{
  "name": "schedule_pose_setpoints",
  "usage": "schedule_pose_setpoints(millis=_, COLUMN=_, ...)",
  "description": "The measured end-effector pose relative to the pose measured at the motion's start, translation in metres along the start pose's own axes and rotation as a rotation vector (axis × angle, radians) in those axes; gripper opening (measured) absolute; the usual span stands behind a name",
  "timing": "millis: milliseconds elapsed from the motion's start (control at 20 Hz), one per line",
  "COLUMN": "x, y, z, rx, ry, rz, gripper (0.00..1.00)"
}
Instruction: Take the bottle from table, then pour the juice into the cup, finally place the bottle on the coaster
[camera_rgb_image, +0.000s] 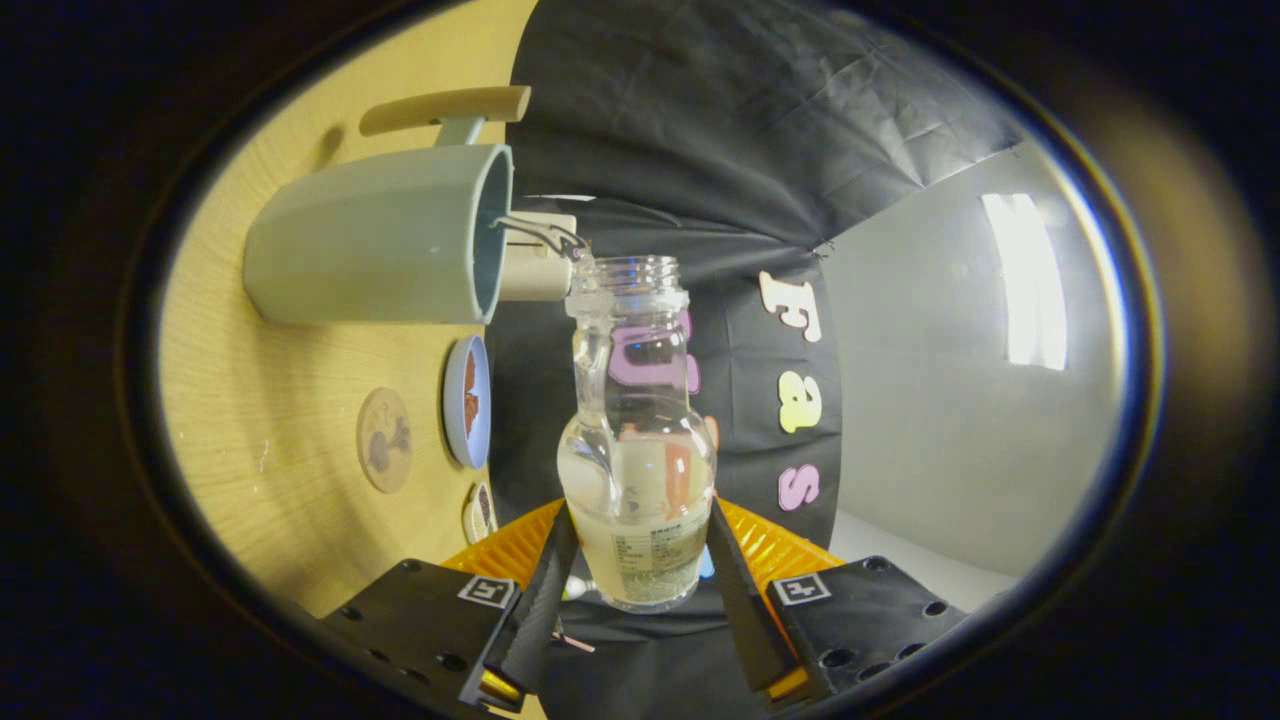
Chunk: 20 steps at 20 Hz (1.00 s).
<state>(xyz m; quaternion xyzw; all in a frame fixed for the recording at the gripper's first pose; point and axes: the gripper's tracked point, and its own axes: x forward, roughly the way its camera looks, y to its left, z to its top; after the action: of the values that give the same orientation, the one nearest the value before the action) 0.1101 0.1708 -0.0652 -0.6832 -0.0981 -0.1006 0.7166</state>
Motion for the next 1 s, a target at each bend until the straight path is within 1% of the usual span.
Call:
schedule_pose_setpoints(millis=650, x=0.0029, y=-0.0077, z=-0.0006, rx=-0.027, ry=-0.004, rz=-0.027, gripper=0.78)
schedule_pose_setpoints(millis=1000, x=0.0038, y=-0.0102, z=0.0009, rx=-0.046, ry=-0.01, rz=-0.026, gripper=0.78)
